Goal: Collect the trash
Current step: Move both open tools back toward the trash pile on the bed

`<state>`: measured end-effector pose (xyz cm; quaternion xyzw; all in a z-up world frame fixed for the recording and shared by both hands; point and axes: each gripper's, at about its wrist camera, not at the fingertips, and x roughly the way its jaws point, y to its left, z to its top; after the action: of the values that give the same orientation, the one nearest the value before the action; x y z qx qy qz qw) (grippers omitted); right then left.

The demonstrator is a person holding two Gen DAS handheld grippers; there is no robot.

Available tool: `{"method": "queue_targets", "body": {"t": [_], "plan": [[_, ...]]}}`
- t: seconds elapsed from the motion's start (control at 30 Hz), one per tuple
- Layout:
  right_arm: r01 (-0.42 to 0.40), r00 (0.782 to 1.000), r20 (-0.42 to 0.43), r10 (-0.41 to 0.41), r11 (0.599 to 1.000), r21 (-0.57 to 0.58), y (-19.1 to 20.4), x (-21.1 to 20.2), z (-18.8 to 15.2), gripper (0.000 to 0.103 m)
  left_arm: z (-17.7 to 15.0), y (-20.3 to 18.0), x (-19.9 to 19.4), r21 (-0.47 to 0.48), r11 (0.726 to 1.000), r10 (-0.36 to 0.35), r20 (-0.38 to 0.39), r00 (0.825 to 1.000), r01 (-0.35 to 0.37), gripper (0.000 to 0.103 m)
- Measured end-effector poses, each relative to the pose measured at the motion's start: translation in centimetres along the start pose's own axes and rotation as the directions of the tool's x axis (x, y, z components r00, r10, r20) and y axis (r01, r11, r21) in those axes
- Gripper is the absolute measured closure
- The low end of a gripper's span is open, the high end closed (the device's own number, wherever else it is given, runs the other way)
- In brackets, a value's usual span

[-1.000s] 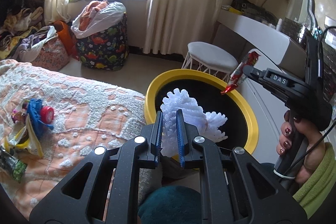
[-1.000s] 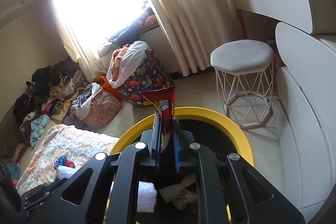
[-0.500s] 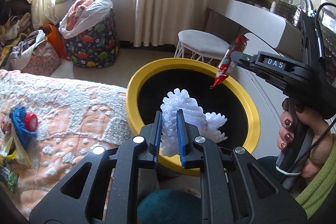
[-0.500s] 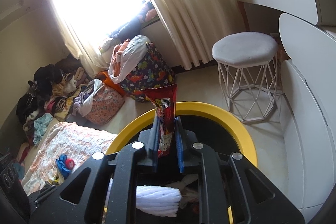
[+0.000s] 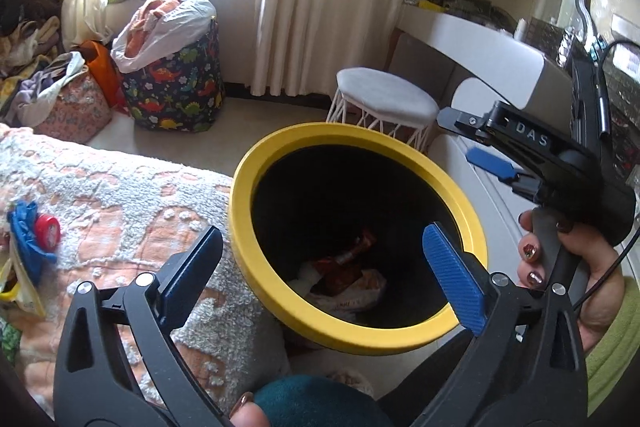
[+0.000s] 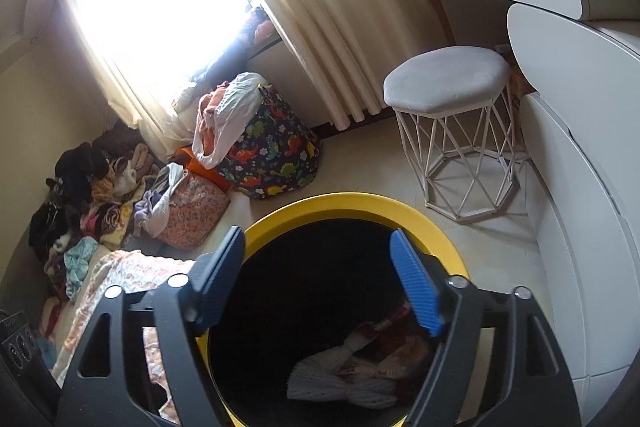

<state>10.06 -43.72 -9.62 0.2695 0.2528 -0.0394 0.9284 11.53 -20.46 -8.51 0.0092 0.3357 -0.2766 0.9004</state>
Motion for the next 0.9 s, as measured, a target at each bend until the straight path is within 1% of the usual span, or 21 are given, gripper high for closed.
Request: {"method": "queue_targets", "body": {"t": [0.2, 0.57, 0.9], "plan": [[-0.006, 1.0, 0.006, 0.006, 1.0, -0.023, 0.7, -0.1, 0.1, 0.019, 0.5, 0.5, -1.0, -0.033, 0.999, 0.015, 0.03, 0.999, -0.014, 0.011], [-0.047, 0.999, 0.007, 0.047, 0.995, -0.083, 3.4, -0.2, -0.2, 0.014, 0.6, 3.2, -3.3, -0.106, 0.991, 0.086, 0.065, 0.994, -0.079, 0.011], [-0.115, 0.993, -0.008, 0.115, 0.98, -0.162, 6.8, -0.1, -0.9, 0.013, 0.3, 6.6, -6.3, -0.19, 0.972, 0.163, 0.107, 0.981, -0.14, 0.011]]}}
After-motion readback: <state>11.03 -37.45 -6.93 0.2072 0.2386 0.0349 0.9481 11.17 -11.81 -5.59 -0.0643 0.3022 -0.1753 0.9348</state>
